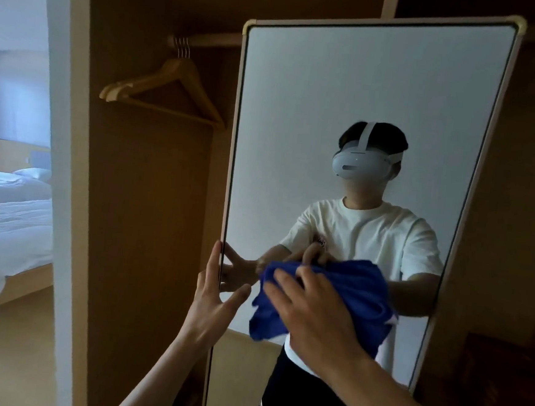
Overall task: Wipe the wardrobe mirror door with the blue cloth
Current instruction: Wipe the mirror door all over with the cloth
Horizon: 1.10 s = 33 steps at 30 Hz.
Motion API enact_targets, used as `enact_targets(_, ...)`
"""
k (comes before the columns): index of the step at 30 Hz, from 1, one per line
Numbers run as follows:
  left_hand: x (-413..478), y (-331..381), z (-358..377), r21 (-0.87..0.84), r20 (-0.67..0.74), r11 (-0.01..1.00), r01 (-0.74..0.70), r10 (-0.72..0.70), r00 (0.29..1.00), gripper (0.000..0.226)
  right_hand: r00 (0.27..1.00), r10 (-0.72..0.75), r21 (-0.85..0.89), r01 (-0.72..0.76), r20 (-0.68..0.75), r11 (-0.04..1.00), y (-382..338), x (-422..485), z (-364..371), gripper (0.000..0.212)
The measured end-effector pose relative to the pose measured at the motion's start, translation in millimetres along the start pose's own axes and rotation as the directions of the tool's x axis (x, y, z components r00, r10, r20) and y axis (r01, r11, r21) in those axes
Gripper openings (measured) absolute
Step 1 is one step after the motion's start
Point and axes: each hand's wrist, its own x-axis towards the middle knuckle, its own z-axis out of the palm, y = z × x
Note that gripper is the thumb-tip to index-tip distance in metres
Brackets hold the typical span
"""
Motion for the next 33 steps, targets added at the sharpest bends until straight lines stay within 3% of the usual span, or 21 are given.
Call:
enact_targets(5, 0, -5, -6, 0.012, 0.048, 1.0, 0.0, -0.001, 0.999, 0.094, 0.998, 0.038, 0.125, -0.045, 0.06, 0.991, -6, 6, -4, 0.071)
enact_targets(11, 28, 7, -25, -0.105, 0.066, 0.991, -0.08, 0.087, 0.994, 0.085, 0.987, 0.15, 0.218, -0.135, -0.057, 0.967, -11, 31, -27, 0.071)
enact_targets(16, 62, 38, -41, -0.118, 0.059, 0.978, -0.169, 0.177, 0.982, 0.065, 0.982, 0.133, 0.083, -0.122, -0.133, 0.989, -4, 53, -42, 0.061)
enact_targets(28, 125, 139, -78, -0.228, 0.12, 0.904, -0.361, 0.394, 0.911, 0.072, 0.953, 0.062, -0.315, -0.159, -0.296, 0.936, 33, 138, -107, 0.059)
enact_targets(33, 165, 180, -89, -0.204, 0.092, 0.878, -0.434, 0.458, 0.884, 0.057, 0.924, 0.052, -0.384, -0.208, -0.378, 0.9, 59, 198, -136, 0.063)
